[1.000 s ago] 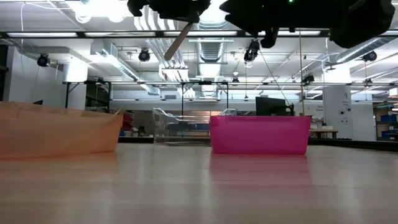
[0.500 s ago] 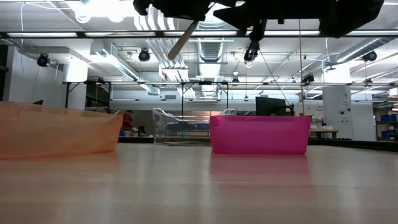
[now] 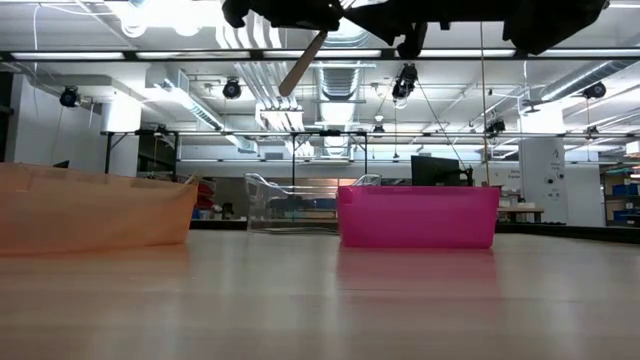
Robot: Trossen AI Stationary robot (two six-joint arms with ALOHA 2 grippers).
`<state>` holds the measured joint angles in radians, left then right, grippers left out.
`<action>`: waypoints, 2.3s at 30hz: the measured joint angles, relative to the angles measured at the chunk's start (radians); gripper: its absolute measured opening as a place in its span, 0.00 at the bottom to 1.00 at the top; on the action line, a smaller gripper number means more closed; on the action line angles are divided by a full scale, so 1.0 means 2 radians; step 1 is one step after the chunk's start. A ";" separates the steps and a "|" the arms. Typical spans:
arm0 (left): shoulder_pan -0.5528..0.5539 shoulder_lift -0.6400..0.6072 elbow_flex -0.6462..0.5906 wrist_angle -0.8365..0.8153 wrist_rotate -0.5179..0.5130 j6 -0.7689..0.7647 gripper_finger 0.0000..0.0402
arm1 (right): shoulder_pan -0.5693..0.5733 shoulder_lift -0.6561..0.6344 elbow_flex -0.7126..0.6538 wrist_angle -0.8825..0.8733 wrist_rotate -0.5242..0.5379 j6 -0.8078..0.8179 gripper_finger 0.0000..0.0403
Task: Sort silverware by color (type)
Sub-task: Put the white fork into the red bin
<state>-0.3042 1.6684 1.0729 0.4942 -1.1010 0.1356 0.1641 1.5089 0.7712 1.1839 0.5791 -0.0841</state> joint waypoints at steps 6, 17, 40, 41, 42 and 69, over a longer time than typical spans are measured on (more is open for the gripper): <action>0.000 0.000 0.000 0.001 -0.003 -0.003 0.00 | -0.003 0.000 0.000 0.000 0.003 0.010 0.56; 0.003 0.000 0.000 0.015 -0.004 0.003 0.00 | -0.003 0.000 0.000 -0.001 0.002 0.012 0.29; 0.003 0.000 0.000 0.018 -0.002 0.006 0.20 | -0.003 -0.018 0.000 -0.054 -0.001 -0.031 0.02; 0.003 0.000 0.000 0.018 -0.002 0.006 0.22 | -0.003 -0.023 0.000 -0.068 0.001 -0.031 0.02; 0.003 0.000 0.000 0.018 -0.001 0.006 0.24 | -0.003 -0.029 0.000 -0.081 0.005 -0.032 0.02; 0.044 -0.031 -0.008 -0.078 0.387 -0.061 0.39 | -0.018 -0.085 0.298 -1.001 -0.199 -0.022 0.02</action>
<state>-0.2157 1.6074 1.0562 0.3384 -0.3276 0.0131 0.1277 1.3385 1.3674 -0.8174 0.1814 -0.1278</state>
